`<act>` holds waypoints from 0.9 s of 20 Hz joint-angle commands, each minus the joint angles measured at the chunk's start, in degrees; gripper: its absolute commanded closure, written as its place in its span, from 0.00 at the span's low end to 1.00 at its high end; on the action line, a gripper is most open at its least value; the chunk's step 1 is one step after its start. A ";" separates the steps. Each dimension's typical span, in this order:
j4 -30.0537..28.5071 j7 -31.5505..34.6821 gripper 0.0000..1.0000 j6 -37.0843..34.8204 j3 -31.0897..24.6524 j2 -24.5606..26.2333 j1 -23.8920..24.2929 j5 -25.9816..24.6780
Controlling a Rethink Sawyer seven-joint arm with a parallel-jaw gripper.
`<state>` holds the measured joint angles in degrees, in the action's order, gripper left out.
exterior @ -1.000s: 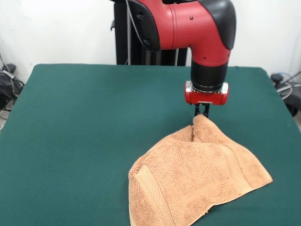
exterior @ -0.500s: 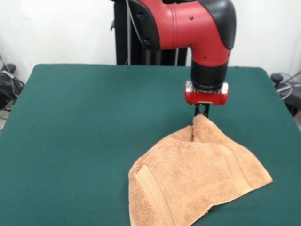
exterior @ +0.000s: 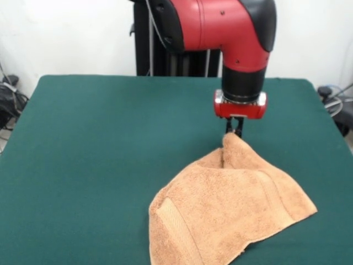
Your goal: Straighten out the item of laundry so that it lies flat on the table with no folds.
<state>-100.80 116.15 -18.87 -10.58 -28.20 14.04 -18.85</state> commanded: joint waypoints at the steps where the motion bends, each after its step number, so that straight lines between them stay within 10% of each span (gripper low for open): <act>1: -2.70 -1.11 1.00 -17.71 -6.43 -15.37 4.50 7.42; 18: -3.86 -1.55 1.00 -36.84 -5.14 -32.89 4.89 16.45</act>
<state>-102.42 116.15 -48.92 -12.06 -54.32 18.91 -6.23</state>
